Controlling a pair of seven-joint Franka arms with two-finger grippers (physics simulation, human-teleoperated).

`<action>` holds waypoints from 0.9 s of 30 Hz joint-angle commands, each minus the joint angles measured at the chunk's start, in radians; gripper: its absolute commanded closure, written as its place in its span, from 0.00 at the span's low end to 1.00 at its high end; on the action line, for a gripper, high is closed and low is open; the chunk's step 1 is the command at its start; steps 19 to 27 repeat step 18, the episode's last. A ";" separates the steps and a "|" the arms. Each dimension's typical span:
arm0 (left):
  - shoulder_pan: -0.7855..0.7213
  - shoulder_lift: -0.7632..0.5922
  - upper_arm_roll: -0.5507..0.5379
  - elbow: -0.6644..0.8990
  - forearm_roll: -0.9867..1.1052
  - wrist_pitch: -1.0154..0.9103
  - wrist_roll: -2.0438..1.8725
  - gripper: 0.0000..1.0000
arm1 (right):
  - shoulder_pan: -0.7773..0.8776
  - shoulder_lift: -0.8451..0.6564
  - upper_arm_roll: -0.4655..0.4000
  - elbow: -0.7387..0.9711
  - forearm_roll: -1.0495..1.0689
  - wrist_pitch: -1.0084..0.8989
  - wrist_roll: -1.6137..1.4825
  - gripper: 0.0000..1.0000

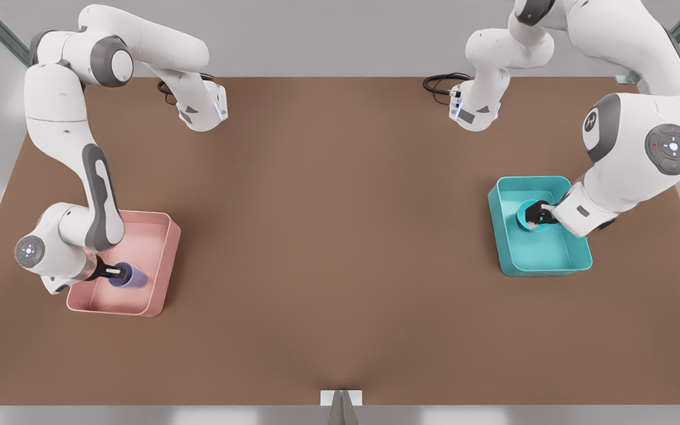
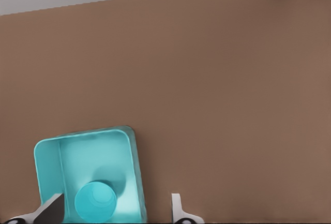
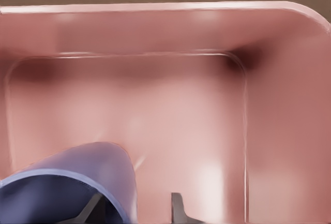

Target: Put the bowls and cups in different boxes

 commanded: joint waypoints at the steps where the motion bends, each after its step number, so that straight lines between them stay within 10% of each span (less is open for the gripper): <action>1: 0.004 0.007 -0.008 0.007 0.003 -0.139 -0.200 0.00 | 0.000 -0.024 0.002 0.000 0.059 -0.005 -0.175 0.00; 13: -0.003 0.011 -0.047 0.009 0.008 -0.197 -0.199 0.00 | 0.052 -0.433 0.033 0.286 0.078 -0.913 0.046 0.00; 27: -0.003 0.011 -0.048 0.009 0.005 -0.196 -0.199 0.00 | 0.066 -0.501 0.039 0.245 0.073 -0.910 0.049 0.00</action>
